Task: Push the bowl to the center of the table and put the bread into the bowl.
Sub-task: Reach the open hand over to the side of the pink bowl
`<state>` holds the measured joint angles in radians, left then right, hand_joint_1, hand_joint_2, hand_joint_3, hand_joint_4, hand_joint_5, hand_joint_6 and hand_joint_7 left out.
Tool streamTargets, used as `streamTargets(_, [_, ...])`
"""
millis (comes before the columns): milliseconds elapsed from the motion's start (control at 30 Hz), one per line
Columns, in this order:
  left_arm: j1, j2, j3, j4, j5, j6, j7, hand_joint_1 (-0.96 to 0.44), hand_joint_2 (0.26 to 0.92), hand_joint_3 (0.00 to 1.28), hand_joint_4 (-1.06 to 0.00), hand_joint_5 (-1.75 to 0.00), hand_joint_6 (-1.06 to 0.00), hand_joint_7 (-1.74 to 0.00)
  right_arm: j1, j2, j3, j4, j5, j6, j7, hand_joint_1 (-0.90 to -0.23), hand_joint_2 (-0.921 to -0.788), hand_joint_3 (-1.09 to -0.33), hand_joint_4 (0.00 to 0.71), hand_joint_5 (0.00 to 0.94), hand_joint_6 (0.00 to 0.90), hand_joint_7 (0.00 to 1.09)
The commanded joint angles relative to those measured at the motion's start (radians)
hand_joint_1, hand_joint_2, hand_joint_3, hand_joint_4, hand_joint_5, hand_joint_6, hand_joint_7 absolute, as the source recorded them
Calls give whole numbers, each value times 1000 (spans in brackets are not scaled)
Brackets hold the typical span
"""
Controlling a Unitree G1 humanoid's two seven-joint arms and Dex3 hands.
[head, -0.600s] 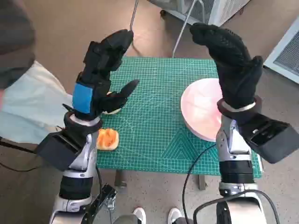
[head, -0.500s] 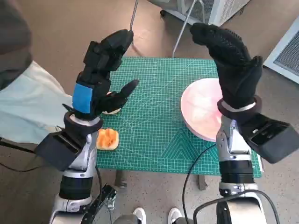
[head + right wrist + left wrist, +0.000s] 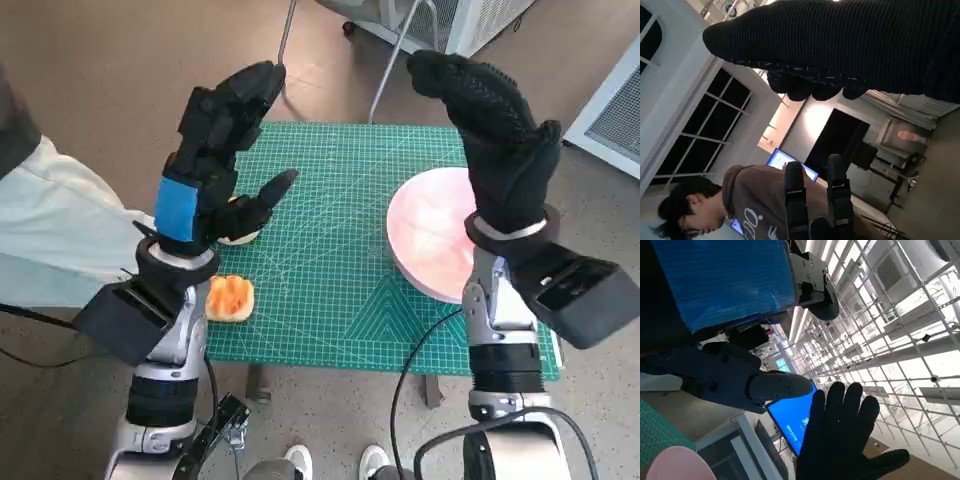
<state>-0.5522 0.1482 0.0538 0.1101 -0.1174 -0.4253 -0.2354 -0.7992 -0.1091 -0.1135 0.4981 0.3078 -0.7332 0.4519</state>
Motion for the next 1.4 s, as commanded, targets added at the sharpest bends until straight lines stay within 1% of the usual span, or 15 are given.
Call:
streamTargets(33, [-11, 3, -3, -2, 6, -3, -2, -398, 921, 311, -340, -2, -120, -689, 16, 1, -4, 11, -13, -1, -3, -612, -921, -768, 305, 6, -1, 820])
streamTargets(233, [-5, 3, -3, -10, 4, 0, -3, -400, 921, 311, -340, -2, -122, -694, 30, -16, -18, 19, -7, -12, 4, -613, -921, -765, 300, 3, -1, 811])
streamTargets(300, [4, 4, -1, -10, 0, -4, -5, -401, 921, 310, -341, -2, -121, -696, 44, -56, -57, 66, 19, -42, 29, -621, -921, -757, 287, 1, -1, 778])
streamTargets(367, [11, 5, 1, -8, -2, -9, -7, -403, 921, 309, -341, -2, -121, -696, 48, -83, -88, 111, 31, -66, 41, -624, -921, -756, 278, 1, -1, 760])
streamTargets(433, [15, 4, 1, -6, -3, -13, -8, -403, 921, 308, -341, -2, -120, -695, 48, -103, -115, 154, 21, -93, 26, -627, -921, -757, 273, 1, -1, 748])
streamTargets(500, [19, 3, 1, -4, -4, -17, -8, -400, 921, 305, -341, -2, -118, -691, 51, -118, -137, 192, 2, -119, -1, -628, -921, -763, 270, 0, -1, 736])
streamTargets(567, [23, 1, 1, -1, -4, -22, -8, -397, 921, 303, -341, -2, -118, -687, 56, -134, -156, 225, -23, -139, -35, -629, -921, -771, 268, 0, -1, 731])
streamTargets(667, [29, -1, 2, 3, -5, -29, -8, -396, 921, 301, -341, -2, -118, -683, 71, -165, -183, 288, -74, -172, -106, -621, -921, -787, 266, 0, -1, 731])
streamTargets(733, [33, -2, 2, 3, -5, -32, -7, -396, 921, 300, -342, -2, -119, -680, 76, -183, -195, 331, -103, -193, -145, -615, -921, -797, 266, 0, -1, 731])
streamTargets(833, [39, -3, 3, 4, -4, -38, -6, -396, 921, 299, -342, -2, -120, -674, 83, -216, -212, 422, -138, -214, -206, -605, -921, -819, 267, 1, -1, 730])
streamTargets(900, [43, -4, 4, 7, -4, -41, -5, -396, 921, 299, -342, -2, -120, -670, 85, -233, -221, 481, -155, -221, -241, -591, -921, -831, 267, 1, -1, 728])
streamTargets(1067, [47, -9, 3, 10, 2, -46, 3, -388, 921, 300, -340, -1, -125, -656, 90, -256, -227, 593, -180, -220, -304, -562, -921, -846, 269, 2, -1, 720])
streamTargets(1200, [50, -10, 3, 11, 7, -49, 8, -386, 921, 301, -337, 0, -128, -647, 97, -252, -230, 657, -170, -201, -314, -565, -921, -852, 273, 4, -1, 720])
streamTargets(1267, [51, -10, 3, 11, 9, -50, 11, -385, 921, 302, -335, 0, -129, -642, 101, -248, -228, 684, -171, -192, -318, -571, -921, -851, 275, 5, -1, 718])
streamTargets(1400, [54, -8, 5, 11, 9, -51, 13, -386, 921, 303, -332, 0, -132, -635, 111, -233, -219, 724, -185, -169, -342, -569, -921, -851, 272, 3, -1, 712])
